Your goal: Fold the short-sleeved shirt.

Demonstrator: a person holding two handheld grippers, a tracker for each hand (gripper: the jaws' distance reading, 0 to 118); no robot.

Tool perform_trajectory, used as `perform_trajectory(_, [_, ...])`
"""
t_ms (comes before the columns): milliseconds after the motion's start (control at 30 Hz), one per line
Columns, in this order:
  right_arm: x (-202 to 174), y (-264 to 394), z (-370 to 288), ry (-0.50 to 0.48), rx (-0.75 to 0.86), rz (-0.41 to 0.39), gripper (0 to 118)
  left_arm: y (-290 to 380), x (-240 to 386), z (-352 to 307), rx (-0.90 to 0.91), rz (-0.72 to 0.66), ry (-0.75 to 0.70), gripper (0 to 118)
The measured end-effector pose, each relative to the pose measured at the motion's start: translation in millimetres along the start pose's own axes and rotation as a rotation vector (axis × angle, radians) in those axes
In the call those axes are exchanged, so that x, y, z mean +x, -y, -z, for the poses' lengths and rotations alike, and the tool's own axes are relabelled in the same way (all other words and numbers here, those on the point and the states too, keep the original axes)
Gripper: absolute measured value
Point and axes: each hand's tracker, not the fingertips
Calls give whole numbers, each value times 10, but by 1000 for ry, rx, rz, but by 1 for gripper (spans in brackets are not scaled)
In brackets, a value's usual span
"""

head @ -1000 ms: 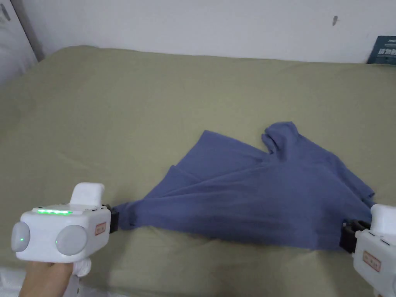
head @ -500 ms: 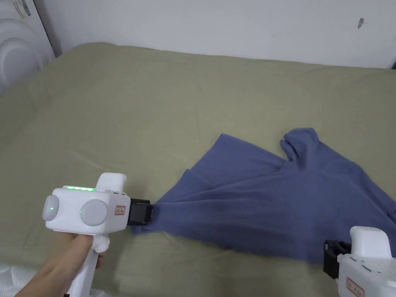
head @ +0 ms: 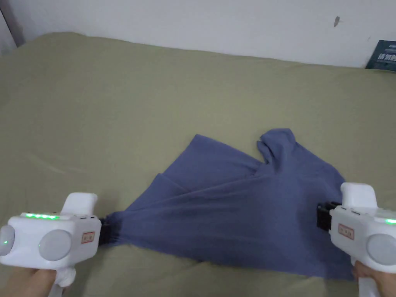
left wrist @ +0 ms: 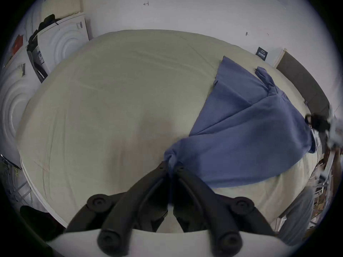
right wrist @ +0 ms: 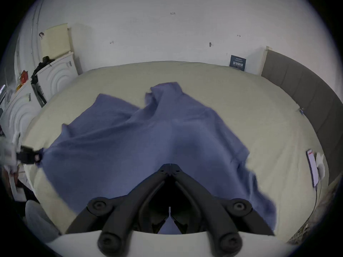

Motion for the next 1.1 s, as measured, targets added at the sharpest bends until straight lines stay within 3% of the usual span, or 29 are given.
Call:
perform_trajectory(200, [616, -776, 910, 52, -88, -6, 0, -18, -19, 8, 6, -2, 10, 3])
perform_trajectory(400, [856, -1130, 1509, 37, -144, 27, 1, -70, -111, 94, 0, -24, 26, 3])
perform_trajectory(433, [873, -1142, 1591, 28, -184, 25, 8, -65, -135, 126, -3, -23, 25, 3])
perform_trajectory(500, [897, -1089, 1756, 39, -267, 5, 90, -103, -166, 145, -9, -18, 25, 3])
perform_trajectory(533, [908, -1011, 1824, 45, -318, -11, 118, -83, -164, 175, -11, -19, 24, 3])
perform_trajectory(600, [898, -936, 1893, 48, -310, -43, 108, -95, -183, 213, -18, -24, 27, 3])
perform_trajectory(700, [854, -948, 1810, 59, -273, -32, 104, -96, -176, 239, -26, -34, 29, 3])
perform_trajectory(733, [840, -958, 1753, 49, -255, -53, 91, -108, -188, 241, -29, -35, 30, 3])
perform_trajectory(800, [799, -1018, 1567, 42, -201, -94, 2, -106, -184, 232, -34, -41, 30, 3])
perform_trajectory(1100, [762, -1248, -188, 56, 56, -127, 3, -401, -17, -329, 76, -35, 46, 3])
